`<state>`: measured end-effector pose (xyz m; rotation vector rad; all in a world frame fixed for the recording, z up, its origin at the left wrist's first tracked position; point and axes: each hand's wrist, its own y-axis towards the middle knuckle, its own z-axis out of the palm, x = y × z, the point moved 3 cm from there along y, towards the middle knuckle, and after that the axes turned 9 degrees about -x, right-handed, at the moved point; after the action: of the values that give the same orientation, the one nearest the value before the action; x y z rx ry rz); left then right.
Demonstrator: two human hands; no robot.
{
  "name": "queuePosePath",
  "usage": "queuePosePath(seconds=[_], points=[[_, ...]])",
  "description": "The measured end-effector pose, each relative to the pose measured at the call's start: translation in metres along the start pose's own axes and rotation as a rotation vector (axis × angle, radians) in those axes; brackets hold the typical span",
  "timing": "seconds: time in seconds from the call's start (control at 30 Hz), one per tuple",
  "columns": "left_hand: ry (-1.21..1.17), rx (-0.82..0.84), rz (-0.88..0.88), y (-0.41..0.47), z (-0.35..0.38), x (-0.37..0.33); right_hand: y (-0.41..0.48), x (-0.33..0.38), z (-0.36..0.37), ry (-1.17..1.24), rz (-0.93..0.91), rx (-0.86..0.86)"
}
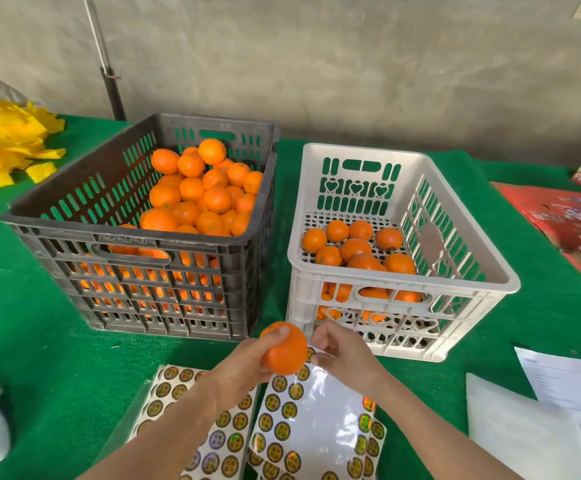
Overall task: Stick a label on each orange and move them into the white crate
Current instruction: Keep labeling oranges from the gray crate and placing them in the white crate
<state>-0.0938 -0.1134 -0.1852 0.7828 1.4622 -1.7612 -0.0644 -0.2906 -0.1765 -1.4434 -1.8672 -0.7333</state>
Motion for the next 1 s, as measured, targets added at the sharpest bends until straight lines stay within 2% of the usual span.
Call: queuePosePath(seconds=[0.07, 0.13, 0.33, 0.8, 0.9, 1.0], points=[[-0.083, -0.011, -0.037, 0.004, 0.002, 0.001, -0.009, 0.007, 0.0, -0.133, -0.268, -0.154], [-0.166, -0.017, -0.082, 0.007, 0.0, 0.003, -0.018, 0.011, 0.002, -0.236, -0.433, -0.216], [-0.287, 0.025, -0.171, 0.01, -0.001, 0.007, -0.029, 0.018, 0.006, -0.246, -0.608, -0.211], [-0.245, 0.162, -0.132, 0.007, 0.007, 0.006, -0.032, 0.022, 0.002, -0.284, -0.621, -0.152], [-0.3, 0.144, -0.152, 0.009, 0.006, 0.009, -0.034, 0.02, 0.003, -0.278, -0.652, -0.171], [-0.257, 0.117, -0.151, 0.009, 0.003, 0.009, -0.036, 0.017, 0.0, -0.221, -0.574, -0.158]])
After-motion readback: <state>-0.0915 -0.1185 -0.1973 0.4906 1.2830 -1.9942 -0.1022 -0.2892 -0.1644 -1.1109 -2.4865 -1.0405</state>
